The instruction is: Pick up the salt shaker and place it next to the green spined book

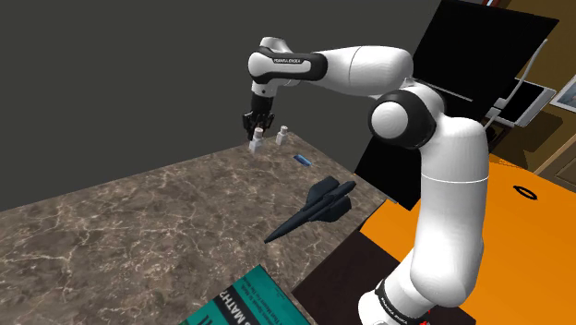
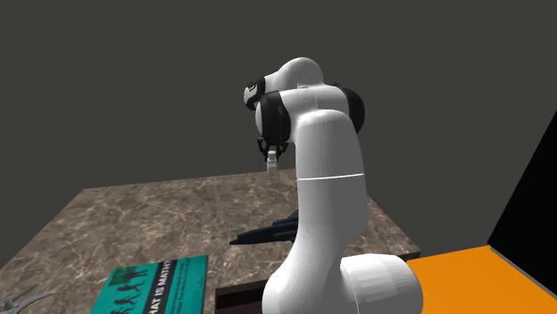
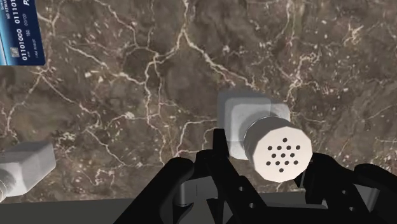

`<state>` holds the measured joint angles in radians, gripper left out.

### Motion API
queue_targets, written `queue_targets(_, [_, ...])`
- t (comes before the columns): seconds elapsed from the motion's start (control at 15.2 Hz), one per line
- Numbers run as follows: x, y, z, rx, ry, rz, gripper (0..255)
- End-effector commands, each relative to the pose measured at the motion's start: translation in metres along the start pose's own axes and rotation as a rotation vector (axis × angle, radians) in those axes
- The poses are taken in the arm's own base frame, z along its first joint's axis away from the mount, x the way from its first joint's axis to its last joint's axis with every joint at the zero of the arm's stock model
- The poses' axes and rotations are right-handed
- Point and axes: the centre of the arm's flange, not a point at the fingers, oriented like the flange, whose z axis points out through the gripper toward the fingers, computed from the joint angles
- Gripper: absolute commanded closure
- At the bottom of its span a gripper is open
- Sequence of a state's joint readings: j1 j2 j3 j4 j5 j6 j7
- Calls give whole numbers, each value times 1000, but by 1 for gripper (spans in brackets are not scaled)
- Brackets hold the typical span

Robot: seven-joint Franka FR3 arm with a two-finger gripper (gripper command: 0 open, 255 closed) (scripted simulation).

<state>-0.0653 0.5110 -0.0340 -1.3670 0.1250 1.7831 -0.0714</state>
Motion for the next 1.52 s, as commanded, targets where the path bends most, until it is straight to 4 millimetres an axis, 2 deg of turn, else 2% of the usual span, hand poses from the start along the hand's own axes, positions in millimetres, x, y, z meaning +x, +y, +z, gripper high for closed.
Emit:
queue_targets(0.0, [-1,-2,-11,0,-1,0,255])
queue_targets(0.99, [-8,-10,-85,0,-1,0,255])
queue_targets(1.45, [-64,-82,-72,0,-1,0,255])
